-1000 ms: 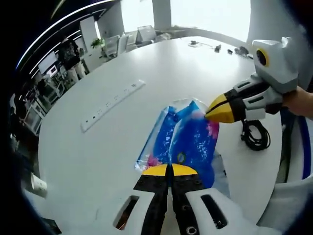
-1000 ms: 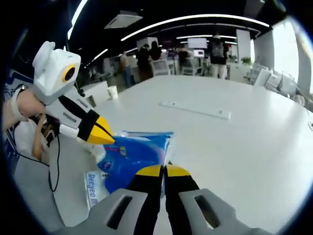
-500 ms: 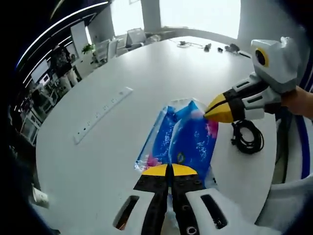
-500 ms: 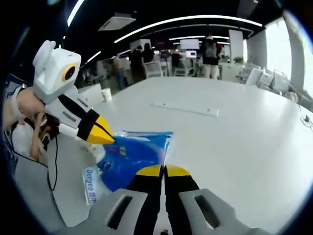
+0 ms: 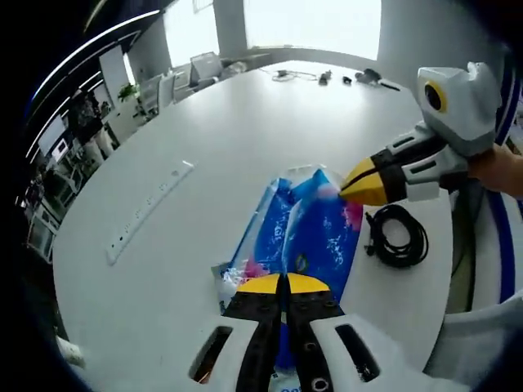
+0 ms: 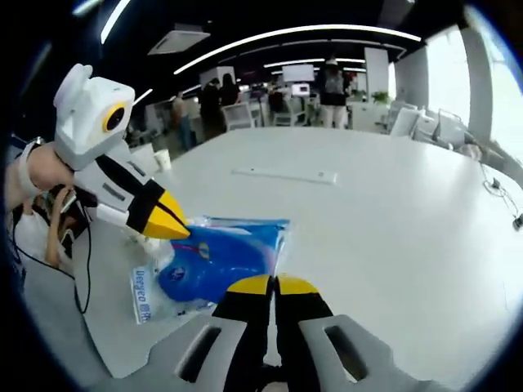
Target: Arrange the tabletop items into an orderly group along one side of the table until the central work area is clear of visible clutter.
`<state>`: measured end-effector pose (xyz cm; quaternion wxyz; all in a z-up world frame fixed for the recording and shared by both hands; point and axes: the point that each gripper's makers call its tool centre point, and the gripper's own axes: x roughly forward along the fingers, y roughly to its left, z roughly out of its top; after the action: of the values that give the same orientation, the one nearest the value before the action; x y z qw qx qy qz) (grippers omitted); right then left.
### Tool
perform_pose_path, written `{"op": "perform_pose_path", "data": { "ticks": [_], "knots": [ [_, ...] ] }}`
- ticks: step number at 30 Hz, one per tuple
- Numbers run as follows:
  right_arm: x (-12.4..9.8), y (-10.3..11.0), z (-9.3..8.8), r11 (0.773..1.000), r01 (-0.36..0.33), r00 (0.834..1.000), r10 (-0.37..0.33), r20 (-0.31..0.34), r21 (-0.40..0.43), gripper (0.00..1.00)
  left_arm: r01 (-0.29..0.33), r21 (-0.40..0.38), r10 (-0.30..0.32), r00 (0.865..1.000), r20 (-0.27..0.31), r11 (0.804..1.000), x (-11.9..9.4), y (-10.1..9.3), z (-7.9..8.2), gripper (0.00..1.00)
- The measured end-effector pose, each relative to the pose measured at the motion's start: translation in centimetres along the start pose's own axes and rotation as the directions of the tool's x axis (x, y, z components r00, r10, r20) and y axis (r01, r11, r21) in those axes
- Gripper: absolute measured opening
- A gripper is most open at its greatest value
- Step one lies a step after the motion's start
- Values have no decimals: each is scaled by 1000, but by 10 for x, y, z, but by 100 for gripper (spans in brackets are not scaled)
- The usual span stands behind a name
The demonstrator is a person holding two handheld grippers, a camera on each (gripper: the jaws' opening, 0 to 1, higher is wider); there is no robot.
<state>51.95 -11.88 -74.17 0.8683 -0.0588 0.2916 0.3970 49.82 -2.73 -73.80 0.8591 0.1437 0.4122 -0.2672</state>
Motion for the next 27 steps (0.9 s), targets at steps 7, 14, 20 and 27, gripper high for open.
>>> {"op": "perform_pose_path", "data": {
  "ticks": [7,14,20,27],
  "knots": [
    [-10,-8,-7,1000,26,1000,-26,0,17,0,21,20,-21,1000,1,1000,6,-12,6,0],
    [-19,-19,-13,998,49,999,-49,0,31,0,41,36,-41,999,4,999,13,-24,15,0],
    [-24,-32,-18,997,69,998,-69,0,47,0,54,49,-54,999,5,997,22,-31,22,0],
    [-28,-45,-25,994,86,996,-86,-6,63,0,71,62,-71,997,5,996,34,-38,30,0]
  ]
}}
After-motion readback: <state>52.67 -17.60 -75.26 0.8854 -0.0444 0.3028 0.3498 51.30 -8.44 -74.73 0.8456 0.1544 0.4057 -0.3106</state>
